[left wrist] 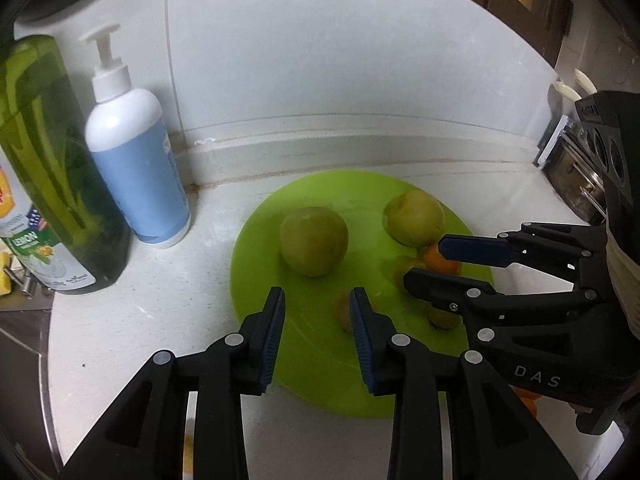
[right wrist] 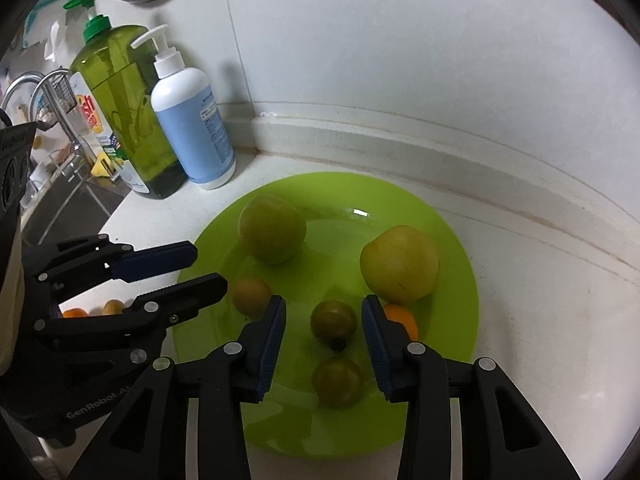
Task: Organize fruits
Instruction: 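Withdraw both grippers from the plate toward the remaining fruits by the sink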
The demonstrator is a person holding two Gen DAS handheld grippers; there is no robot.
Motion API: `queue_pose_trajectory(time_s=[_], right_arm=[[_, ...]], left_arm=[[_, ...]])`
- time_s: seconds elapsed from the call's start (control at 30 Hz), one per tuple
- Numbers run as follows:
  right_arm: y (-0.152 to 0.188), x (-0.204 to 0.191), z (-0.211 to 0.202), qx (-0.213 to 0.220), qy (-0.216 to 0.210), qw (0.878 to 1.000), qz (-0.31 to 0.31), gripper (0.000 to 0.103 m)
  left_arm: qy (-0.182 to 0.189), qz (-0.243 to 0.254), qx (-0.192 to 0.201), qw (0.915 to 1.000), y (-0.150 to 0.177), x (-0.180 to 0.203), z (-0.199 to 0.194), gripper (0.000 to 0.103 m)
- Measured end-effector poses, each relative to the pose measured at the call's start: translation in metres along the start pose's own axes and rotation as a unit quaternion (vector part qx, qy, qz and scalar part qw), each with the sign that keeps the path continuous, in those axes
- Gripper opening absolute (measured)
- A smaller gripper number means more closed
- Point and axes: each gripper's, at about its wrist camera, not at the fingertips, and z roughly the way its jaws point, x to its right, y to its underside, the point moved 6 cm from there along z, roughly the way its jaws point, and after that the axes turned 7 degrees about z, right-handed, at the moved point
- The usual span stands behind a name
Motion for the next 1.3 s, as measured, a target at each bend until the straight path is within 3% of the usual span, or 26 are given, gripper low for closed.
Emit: queue_pose_trajectory(time_s=[0.3,0.63,0.9,1.0,1.3], right_arm=[[0.004,-0.008,-0.036,0.036,-0.001,0.999,0.011,0.04],[0.011,-0.038,-0.088,0.087,-0.007,0.996,0.003,0.04],[0.017,-0.074,-0.116,0.127,-0.019,0.992,-0.014,0.048],[0.021,-0.087,-0.123,0.139,-0.022,0.99,-0.024,0.055],[0.025,-0.125,-0.118,0.144,-0.046,0.987,-0.056,0.055]], left_arm=[[-0.008,0.002,0.033,0.9994,-0.003,0.002,-0.042,0.038],[-0.024,-0.011,0.072,0.9971,0.009,-0.006,-0.098,0.05],[-0.065,-0.02,0.099,0.9927,0.029,-0.023,-0.145,0.058],[-0.081,-0.029,0.102,0.991,0.04,-0.033,-0.157,0.062],[-0.123,-0.064,0.093,0.986,0.075,-0.062,-0.177,0.062]])
